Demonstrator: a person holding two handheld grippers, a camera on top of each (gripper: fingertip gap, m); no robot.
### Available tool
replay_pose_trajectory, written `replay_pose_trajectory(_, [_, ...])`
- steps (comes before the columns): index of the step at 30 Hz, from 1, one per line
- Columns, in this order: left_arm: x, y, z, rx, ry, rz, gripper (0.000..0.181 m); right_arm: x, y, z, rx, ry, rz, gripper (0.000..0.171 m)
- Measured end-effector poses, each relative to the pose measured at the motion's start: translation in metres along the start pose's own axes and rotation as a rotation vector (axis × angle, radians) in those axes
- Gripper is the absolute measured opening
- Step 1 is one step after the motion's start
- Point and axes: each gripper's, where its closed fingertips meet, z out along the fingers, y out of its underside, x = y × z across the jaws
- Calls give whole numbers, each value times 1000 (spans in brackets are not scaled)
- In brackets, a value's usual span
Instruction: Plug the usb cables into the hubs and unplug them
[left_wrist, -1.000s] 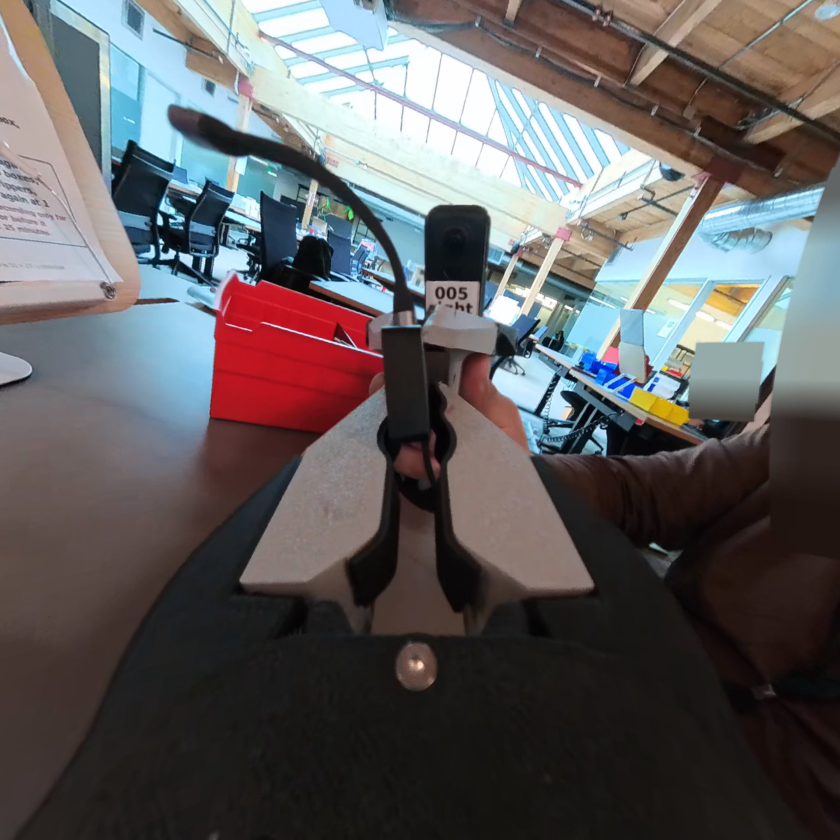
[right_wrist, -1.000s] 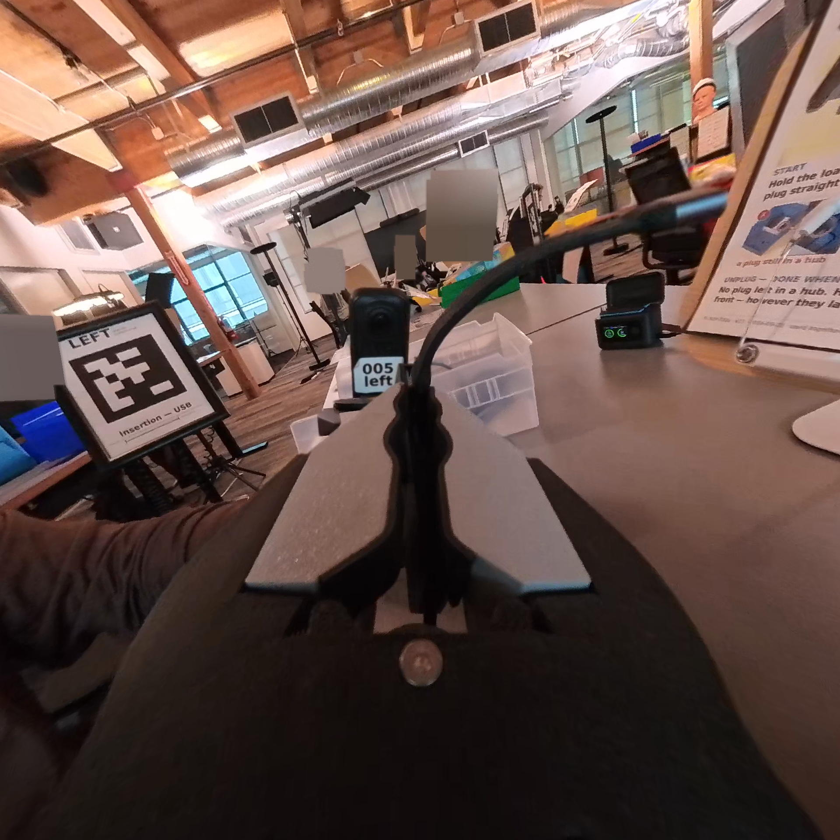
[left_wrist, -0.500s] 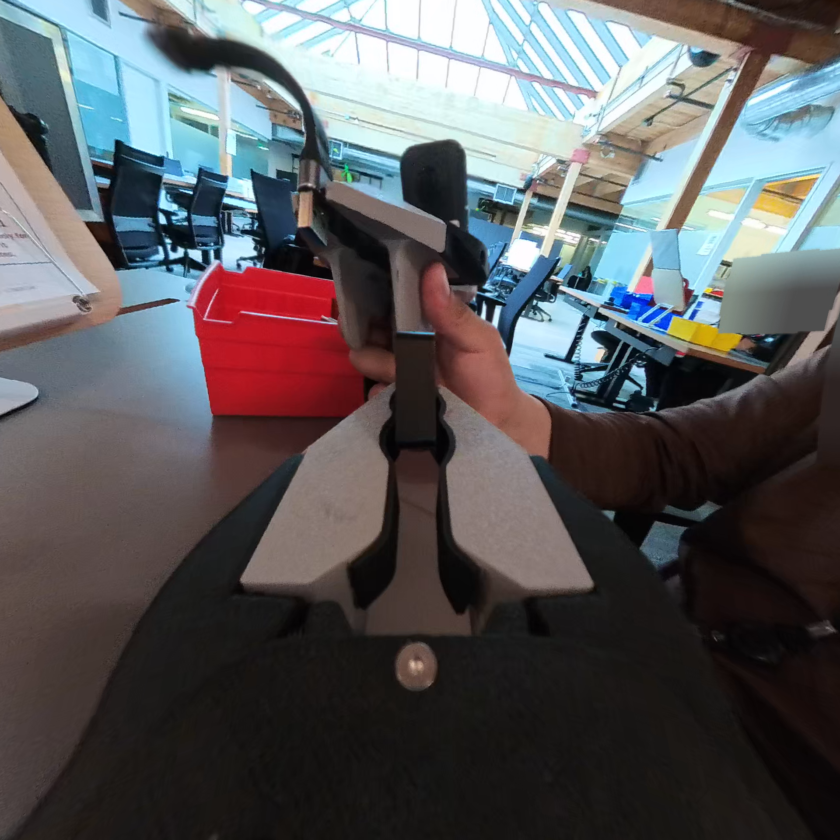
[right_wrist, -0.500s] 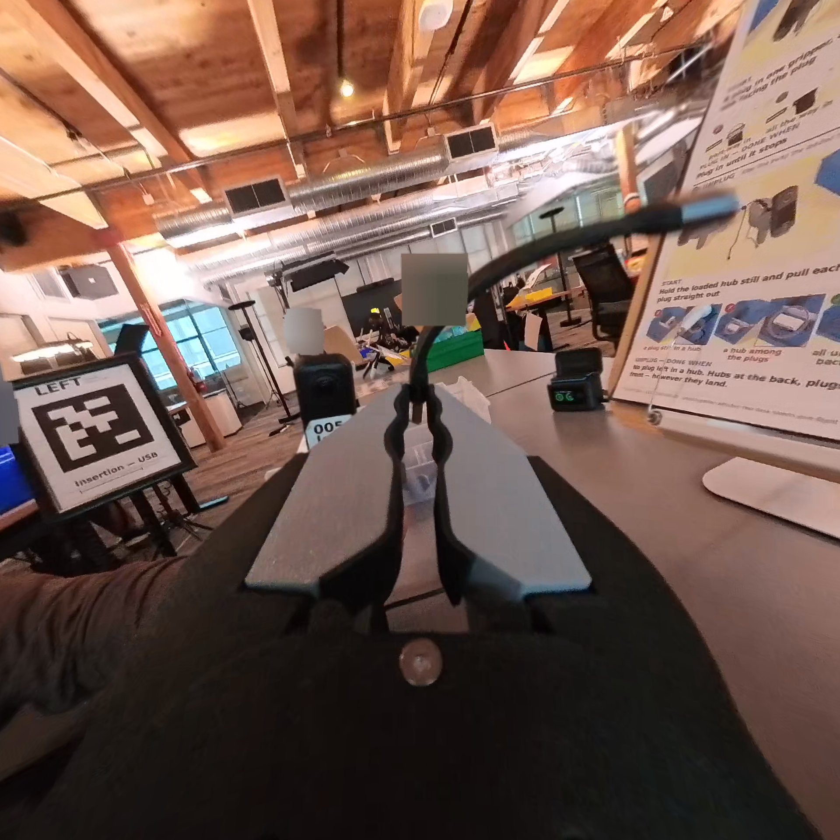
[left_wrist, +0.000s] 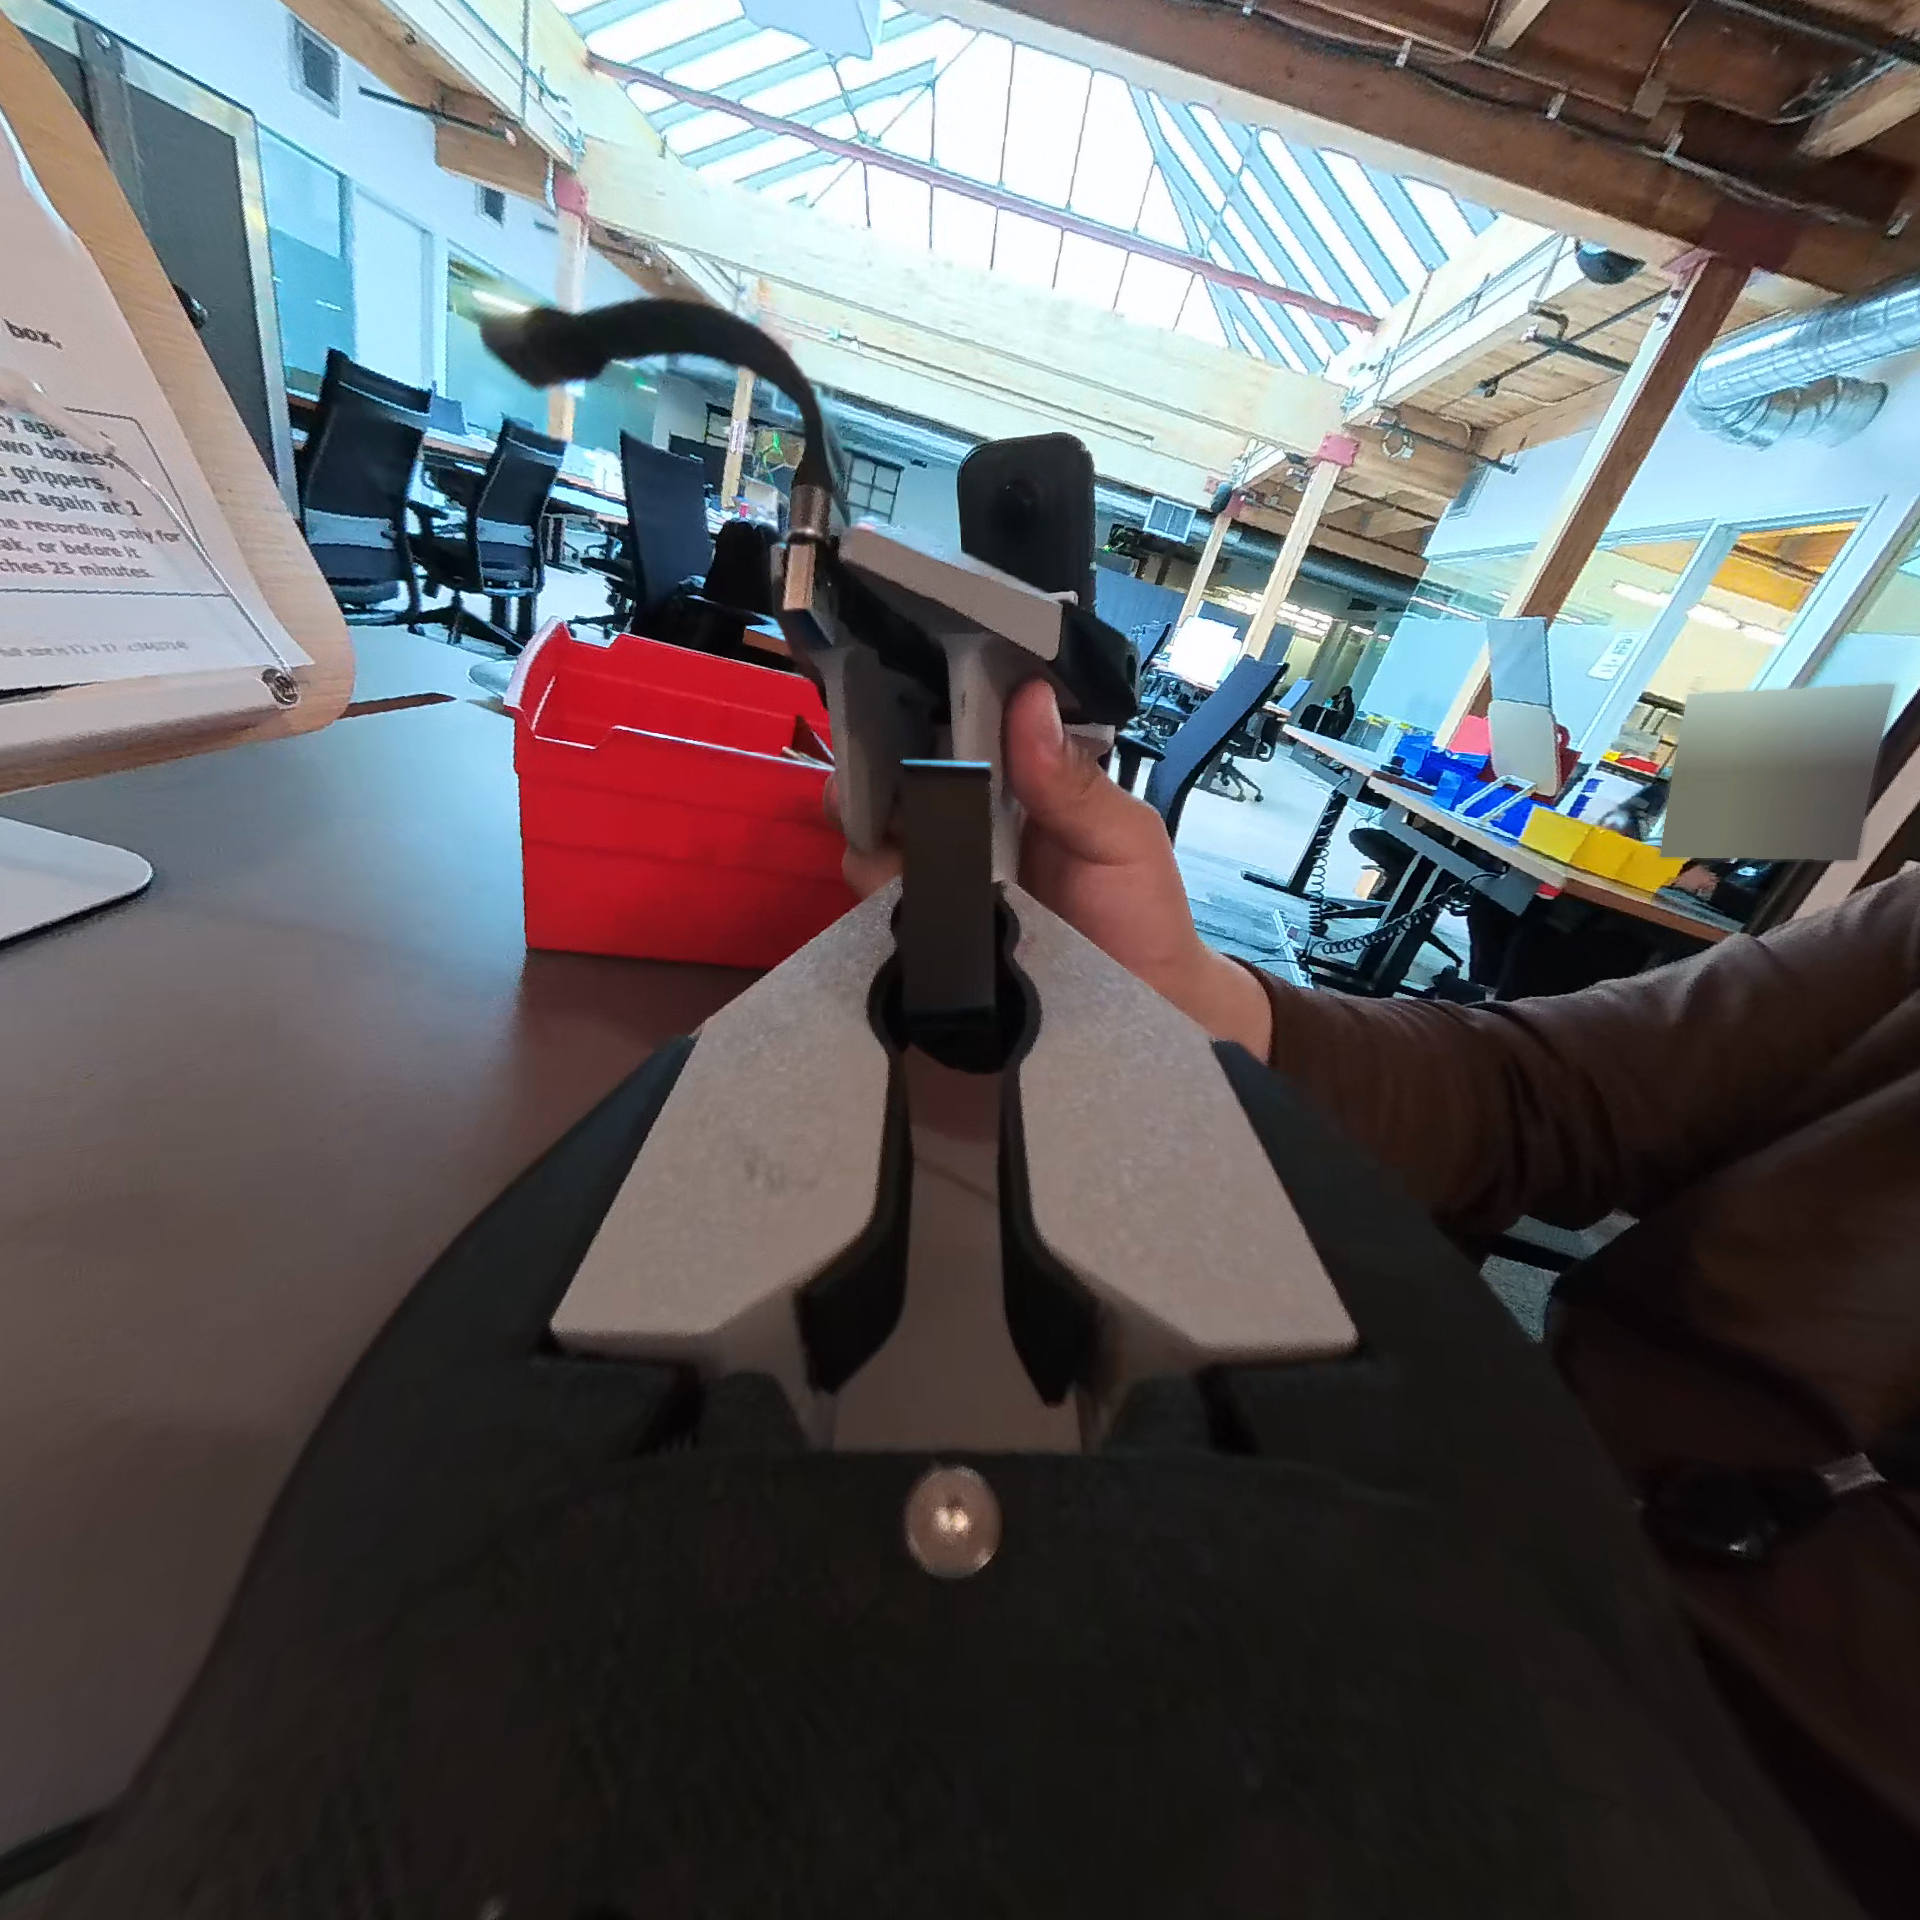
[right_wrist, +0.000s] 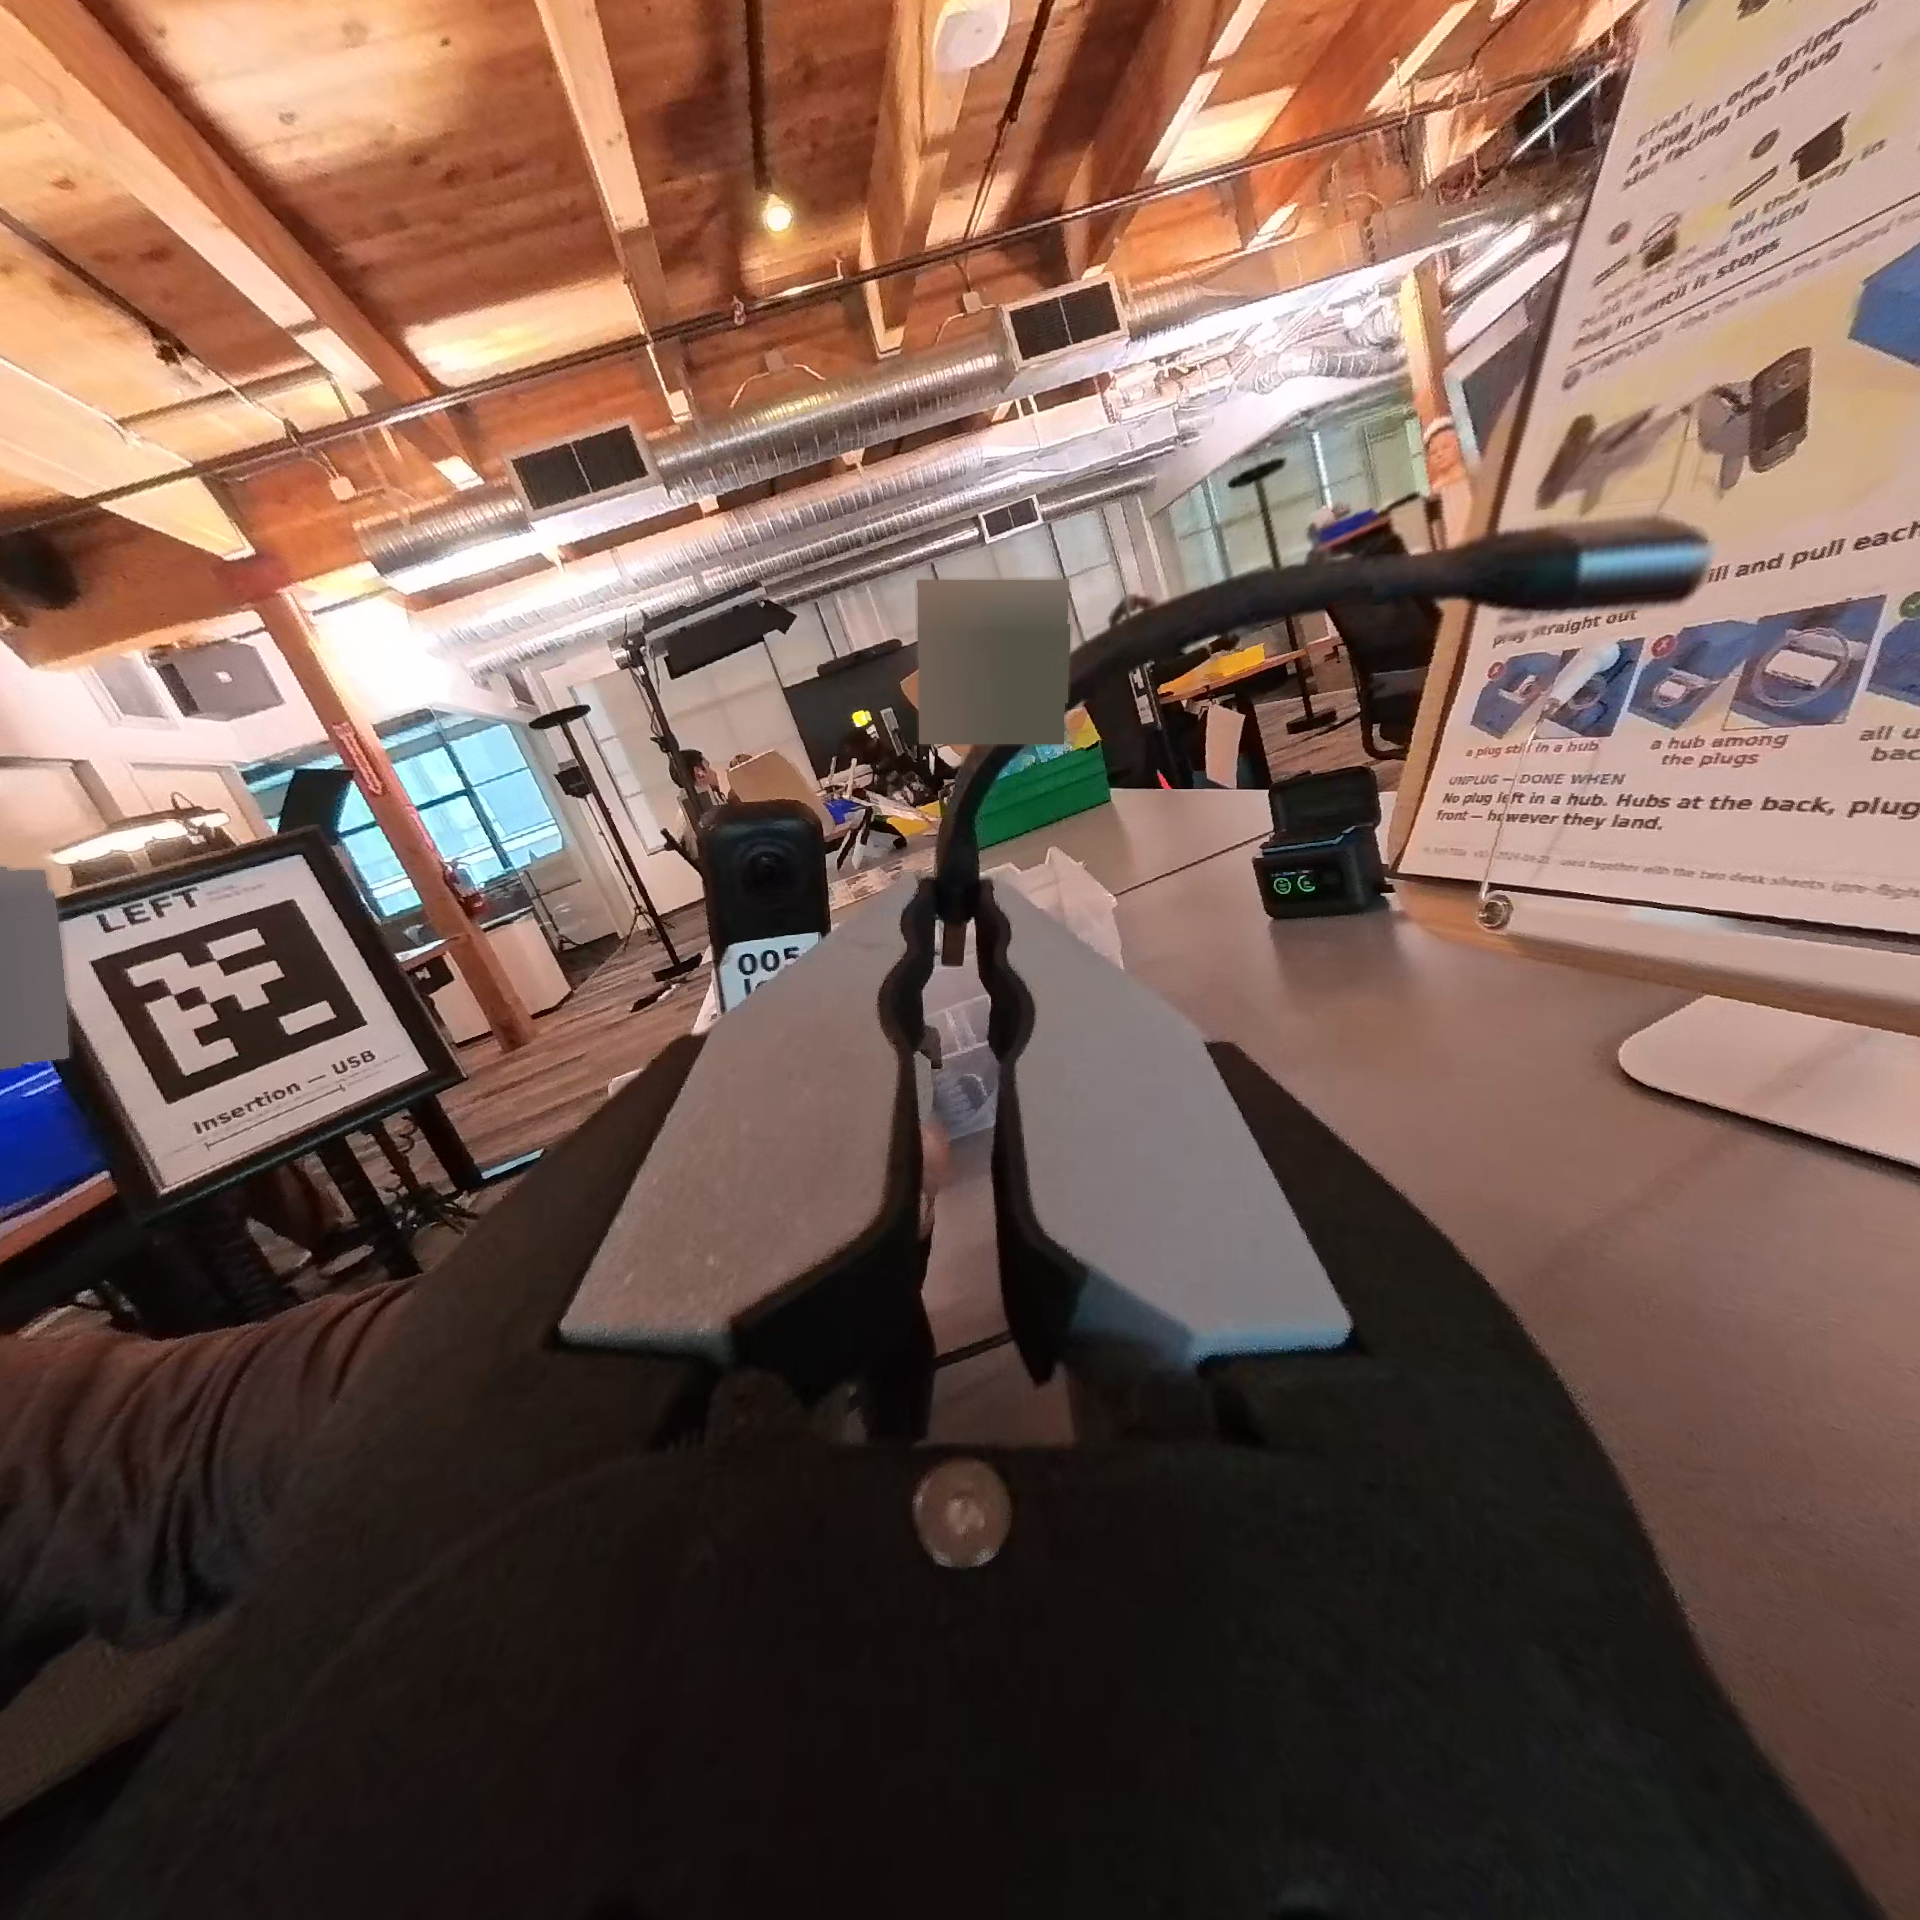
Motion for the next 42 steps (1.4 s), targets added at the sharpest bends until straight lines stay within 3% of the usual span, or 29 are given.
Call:
replay_pose_trajectory(30, [-5,-1,-2,8,-9,-23,8,-17,-15,-10,38,-29,-55,4])
replay_pose_trajectory(37, [-2,-5,-2,23,4,-20,8,-59,-75,-78,21,16,-162,3])
replay_pose_trajectory(42, [3,-8,-2,32,18,-13,8,-40,-111,-170,-188,287,-223,4])
